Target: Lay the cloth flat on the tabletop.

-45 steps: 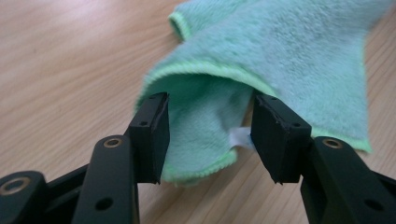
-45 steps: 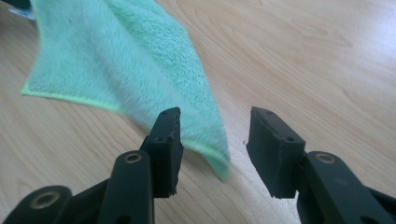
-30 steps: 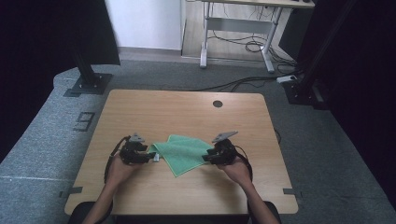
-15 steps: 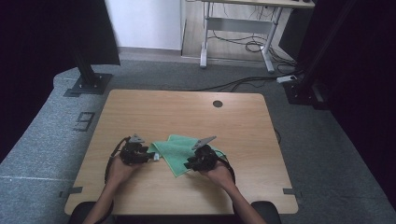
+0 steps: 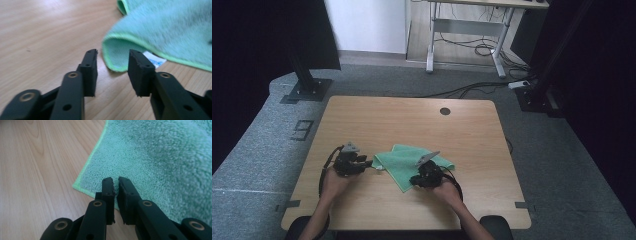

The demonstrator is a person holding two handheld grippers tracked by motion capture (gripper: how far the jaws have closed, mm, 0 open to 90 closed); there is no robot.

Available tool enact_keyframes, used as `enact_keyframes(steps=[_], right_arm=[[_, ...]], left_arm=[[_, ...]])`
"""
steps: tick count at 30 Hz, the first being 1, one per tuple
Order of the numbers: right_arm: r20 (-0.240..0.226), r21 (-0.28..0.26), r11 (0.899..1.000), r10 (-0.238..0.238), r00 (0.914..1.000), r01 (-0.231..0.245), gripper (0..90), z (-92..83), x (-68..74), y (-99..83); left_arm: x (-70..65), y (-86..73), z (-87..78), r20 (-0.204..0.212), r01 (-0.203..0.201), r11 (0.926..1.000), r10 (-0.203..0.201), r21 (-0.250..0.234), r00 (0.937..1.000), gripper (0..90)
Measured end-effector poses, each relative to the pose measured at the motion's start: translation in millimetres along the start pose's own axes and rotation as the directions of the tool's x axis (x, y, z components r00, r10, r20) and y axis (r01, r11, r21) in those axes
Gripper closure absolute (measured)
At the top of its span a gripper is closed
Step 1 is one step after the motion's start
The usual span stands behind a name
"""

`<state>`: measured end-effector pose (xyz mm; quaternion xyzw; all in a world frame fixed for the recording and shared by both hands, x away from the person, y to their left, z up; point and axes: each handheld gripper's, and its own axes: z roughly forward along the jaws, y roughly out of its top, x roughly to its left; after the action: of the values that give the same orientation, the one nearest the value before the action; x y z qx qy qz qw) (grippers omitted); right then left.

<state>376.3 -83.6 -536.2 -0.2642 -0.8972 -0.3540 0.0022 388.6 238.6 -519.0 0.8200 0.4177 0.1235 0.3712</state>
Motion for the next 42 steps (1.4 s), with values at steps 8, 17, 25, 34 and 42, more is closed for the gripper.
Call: enact_keyframes(steps=[8,17,25,34,42], right_arm=[[0.010,0.006,1.000,-0.003,0.9999,0.003,79.5,-14.8,2.3,-17.2],[0.041,0.005,1.000,0.011,0.9991,-0.011,78.8,-34.2,-1.6,-38.4],[0.064,-0.009,0.999,0.047,0.9968,-0.047,77.8,-52.4,-10.9,-57.8],[0.111,-0.019,0.996,0.093,0.9895,-0.091,77.2,-72.9,-20.9,-78.5],[0.146,-0.040,0.990,0.142,0.9790,-0.137,76.1,-87.2,-33.7,-92.0]], left_arm=[[0.3,16.9,3.4,-0.051,-0.007,0.9997,0.006,-0.022,0.9987,37.1],[-11.9,38.8,20.6,-0.050,-0.043,0.9989,0.042,-0.020,0.9979,30.3],[-25.3,46.1,43.4,-0.044,-0.066,0.9978,0.066,-0.002,0.9969,26.5],[-41.2,38.8,69.1,-0.051,-0.101,0.9937,0.103,0.050,0.9934,26.1],[-51.2,28.8,72.1,-0.030,-0.111,0.9918,0.113,0.062,0.9931,26.0]])
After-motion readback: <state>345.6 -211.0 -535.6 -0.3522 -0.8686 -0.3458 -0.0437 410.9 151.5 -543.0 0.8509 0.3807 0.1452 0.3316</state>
